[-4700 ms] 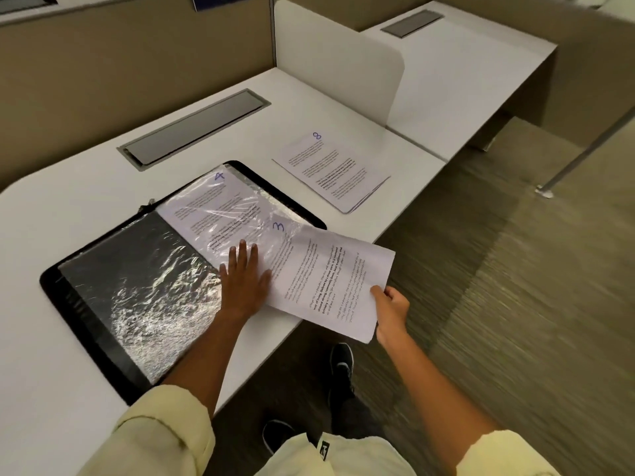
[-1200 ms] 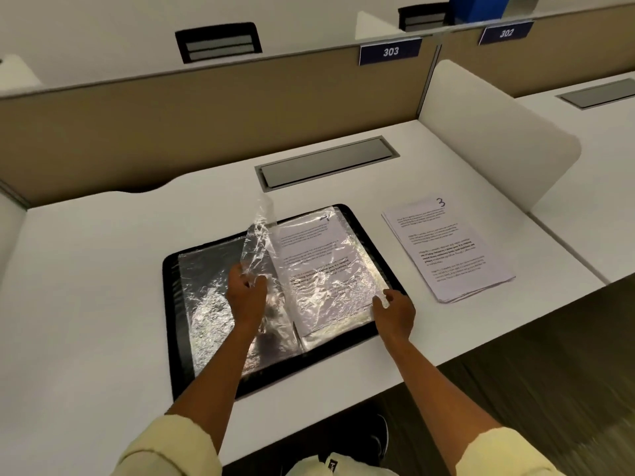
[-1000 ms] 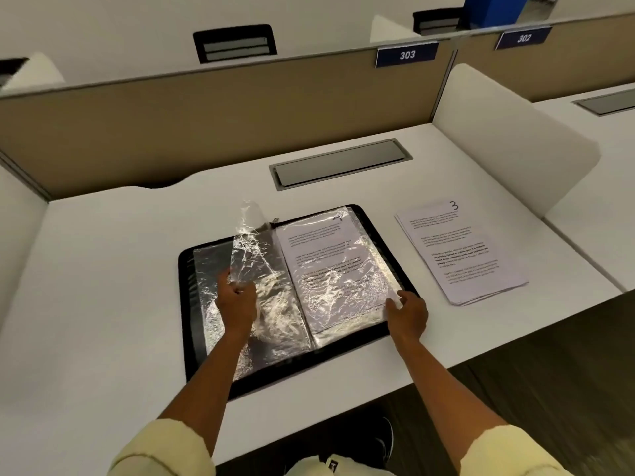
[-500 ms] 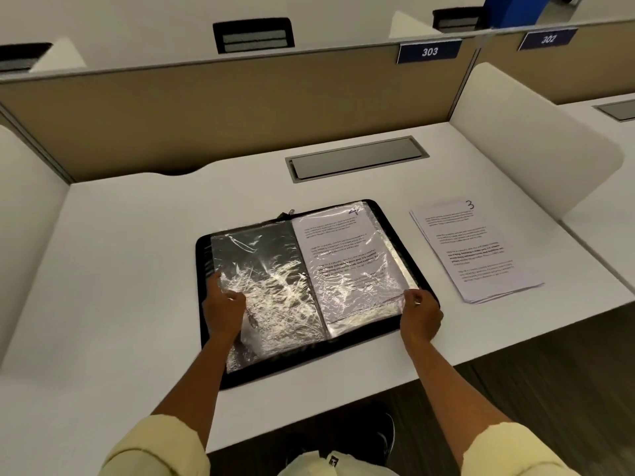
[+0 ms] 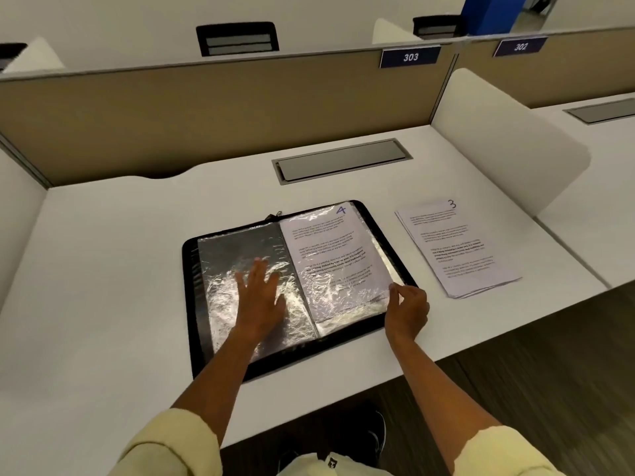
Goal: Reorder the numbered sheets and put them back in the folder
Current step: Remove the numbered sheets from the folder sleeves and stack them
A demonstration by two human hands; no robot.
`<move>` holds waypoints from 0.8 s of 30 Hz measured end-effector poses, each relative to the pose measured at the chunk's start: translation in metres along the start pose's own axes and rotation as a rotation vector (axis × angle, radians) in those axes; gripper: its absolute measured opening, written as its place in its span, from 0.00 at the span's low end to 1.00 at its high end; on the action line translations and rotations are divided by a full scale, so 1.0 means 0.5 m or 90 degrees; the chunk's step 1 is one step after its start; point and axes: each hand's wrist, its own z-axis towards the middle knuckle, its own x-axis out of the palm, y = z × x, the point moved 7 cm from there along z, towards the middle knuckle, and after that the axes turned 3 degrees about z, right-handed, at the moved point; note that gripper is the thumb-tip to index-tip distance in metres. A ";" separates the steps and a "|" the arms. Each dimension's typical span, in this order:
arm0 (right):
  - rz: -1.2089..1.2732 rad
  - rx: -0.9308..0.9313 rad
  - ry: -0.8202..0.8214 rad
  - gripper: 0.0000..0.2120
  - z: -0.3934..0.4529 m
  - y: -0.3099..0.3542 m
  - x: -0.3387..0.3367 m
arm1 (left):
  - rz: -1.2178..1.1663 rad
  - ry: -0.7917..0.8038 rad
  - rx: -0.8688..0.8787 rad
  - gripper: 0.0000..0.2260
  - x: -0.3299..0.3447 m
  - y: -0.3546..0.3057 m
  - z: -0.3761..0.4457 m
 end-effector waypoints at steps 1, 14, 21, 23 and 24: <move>0.005 -0.001 0.002 0.09 -0.002 0.004 0.000 | -0.016 0.019 0.008 0.17 0.012 -0.013 0.002; 0.259 0.067 0.193 0.06 -0.031 0.048 0.040 | -0.213 0.194 0.063 0.27 0.089 -0.193 0.012; 0.330 0.104 0.307 0.08 -0.045 0.065 0.051 | -0.210 0.171 0.047 0.18 0.099 -0.240 0.025; 0.334 0.103 0.325 0.09 -0.046 0.063 0.053 | -0.226 0.157 0.036 0.12 0.102 -0.245 0.029; 0.334 0.105 0.332 0.09 -0.047 0.060 0.054 | -0.233 0.155 0.035 0.09 0.102 -0.248 0.030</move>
